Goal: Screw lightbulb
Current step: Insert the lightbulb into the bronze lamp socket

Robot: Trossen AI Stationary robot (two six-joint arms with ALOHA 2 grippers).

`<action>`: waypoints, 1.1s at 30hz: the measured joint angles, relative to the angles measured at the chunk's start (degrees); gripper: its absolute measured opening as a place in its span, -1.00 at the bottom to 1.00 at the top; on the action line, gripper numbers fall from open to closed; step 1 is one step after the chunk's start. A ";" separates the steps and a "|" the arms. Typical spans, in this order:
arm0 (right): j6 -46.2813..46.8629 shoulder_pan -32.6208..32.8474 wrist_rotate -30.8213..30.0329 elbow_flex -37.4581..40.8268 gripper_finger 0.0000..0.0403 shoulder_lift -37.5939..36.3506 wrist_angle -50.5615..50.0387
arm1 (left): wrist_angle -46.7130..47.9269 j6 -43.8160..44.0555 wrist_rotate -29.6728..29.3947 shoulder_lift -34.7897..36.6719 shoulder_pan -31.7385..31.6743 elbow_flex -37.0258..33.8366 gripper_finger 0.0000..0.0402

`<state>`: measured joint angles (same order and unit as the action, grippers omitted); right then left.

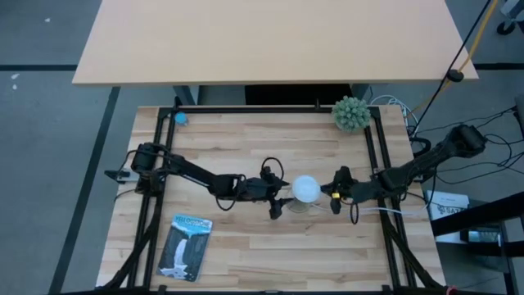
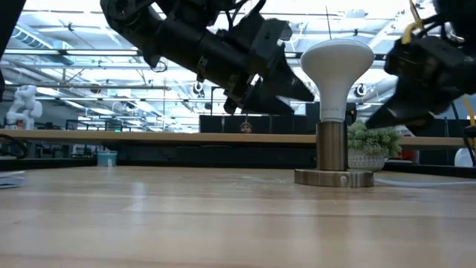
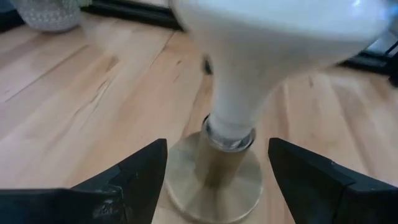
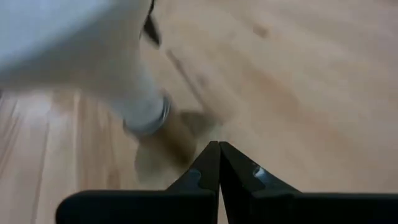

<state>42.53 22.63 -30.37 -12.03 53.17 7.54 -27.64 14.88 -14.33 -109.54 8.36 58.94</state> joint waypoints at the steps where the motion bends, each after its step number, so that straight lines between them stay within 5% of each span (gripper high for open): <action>1: 1.48 1.29 -0.02 0.00 -1.00 0.33 -0.80 | 0.54 -0.30 -0.14 0.00 -0.06 -0.02 0.42; 13: 19.07 21.70 -17.48 0.00 -1.00 2.69 -8.81 | 0.76 -0.33 0.25 0.00 -0.07 -3.12 0.42; 16: 15.52 20.34 -20.26 0.00 -1.00 3.05 -8.50 | 0.61 -0.38 0.74 0.00 -0.09 -3.37 0.42; 22: 14.59 15.20 -11.76 0.01 -1.00 9.22 -2.75 | 1.58 -1.61 1.97 0.00 -0.24 -3.41 0.42; 29: 10.07 14.62 -27.29 0.00 -1.00 23.38 12.77 | 0.76 -1.90 2.14 0.00 -0.66 -3.45 0.42; 33: 8.01 12.54 -28.14 0.02 -1.00 28.05 20.45 | -2.89 -1.66 5.38 0.00 -0.94 -3.45 0.42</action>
<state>50.54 35.17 -58.51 -12.01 81.22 27.99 -30.53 13.22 -8.95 -109.54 7.42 55.48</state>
